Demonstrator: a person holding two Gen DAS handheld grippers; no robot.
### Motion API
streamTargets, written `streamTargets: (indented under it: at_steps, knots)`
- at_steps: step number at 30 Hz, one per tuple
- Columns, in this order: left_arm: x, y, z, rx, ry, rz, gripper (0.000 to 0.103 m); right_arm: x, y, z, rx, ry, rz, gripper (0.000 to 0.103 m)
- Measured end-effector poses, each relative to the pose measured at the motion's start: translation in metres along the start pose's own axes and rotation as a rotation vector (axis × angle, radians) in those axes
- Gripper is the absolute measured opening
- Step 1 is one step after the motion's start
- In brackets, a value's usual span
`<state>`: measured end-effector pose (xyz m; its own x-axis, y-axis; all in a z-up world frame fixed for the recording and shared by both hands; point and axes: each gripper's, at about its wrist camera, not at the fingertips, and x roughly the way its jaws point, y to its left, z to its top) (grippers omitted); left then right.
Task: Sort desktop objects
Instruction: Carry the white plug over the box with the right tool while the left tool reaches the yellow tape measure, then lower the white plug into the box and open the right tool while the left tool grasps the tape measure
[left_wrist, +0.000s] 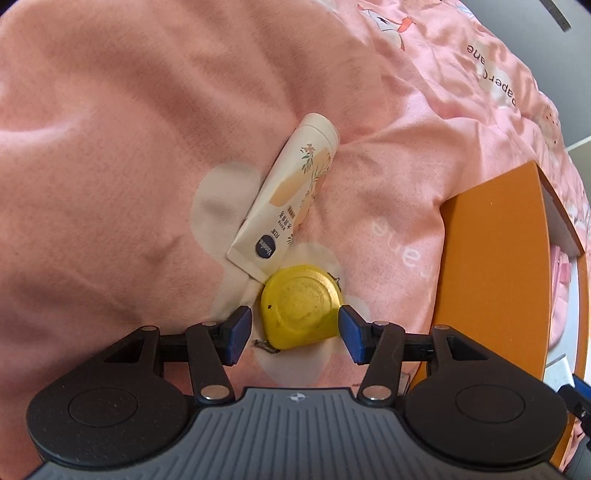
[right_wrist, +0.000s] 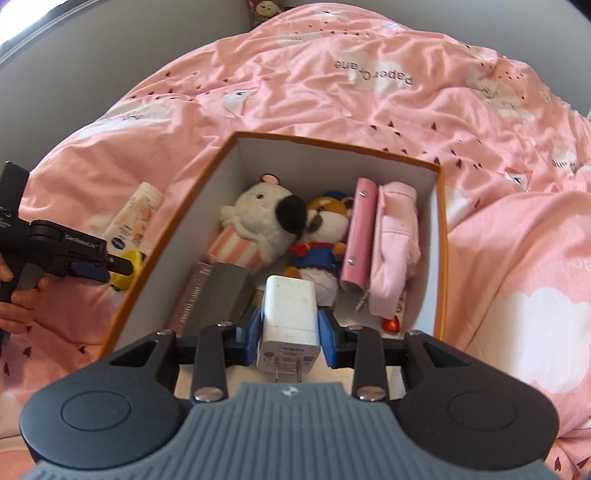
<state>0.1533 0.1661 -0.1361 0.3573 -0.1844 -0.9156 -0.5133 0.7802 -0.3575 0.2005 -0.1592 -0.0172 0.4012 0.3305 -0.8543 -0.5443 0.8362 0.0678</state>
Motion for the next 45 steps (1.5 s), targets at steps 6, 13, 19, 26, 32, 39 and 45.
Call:
streamTargets:
  at_steps: [6, 13, 19, 26, 32, 39, 45]
  knots:
    - [0.011, -0.003, 0.000, -0.017, 0.000, -0.013, 0.066, 0.007, -0.018, -0.002, 0.058, 0.011, -0.018, 0.036]
    - [0.009, -0.005, -0.004, -0.007, -0.028, -0.023, 0.064, 0.025, -0.012, -0.005, 0.004, 0.036, -0.122, 0.036]
    - [0.000, -0.005, -0.006, -0.014, -0.045, -0.083, 0.064, 0.040, -0.007, -0.007, -0.056, 0.046, -0.188, 0.036]
    - [-0.005, -0.006, -0.008, -0.005, -0.048, -0.082, 0.063, 0.053, 0.001, -0.005, -0.145, 0.074, -0.201, 0.036]
    - [-0.021, -0.007, -0.013, 0.018, -0.062, -0.095, 0.063, 0.069, -0.003, -0.007, -0.137, 0.129, -0.168, 0.036]
    - [-0.046, -0.008, -0.012, 0.018, -0.064, -0.170, 0.019, 0.068, -0.005, -0.006, -0.123, 0.128, -0.144, 0.036]
    - [-0.045, -0.009, -0.014, 0.014, -0.059, -0.090, 0.019, 0.048, -0.005, -0.006, -0.120, 0.087, -0.135, 0.038]
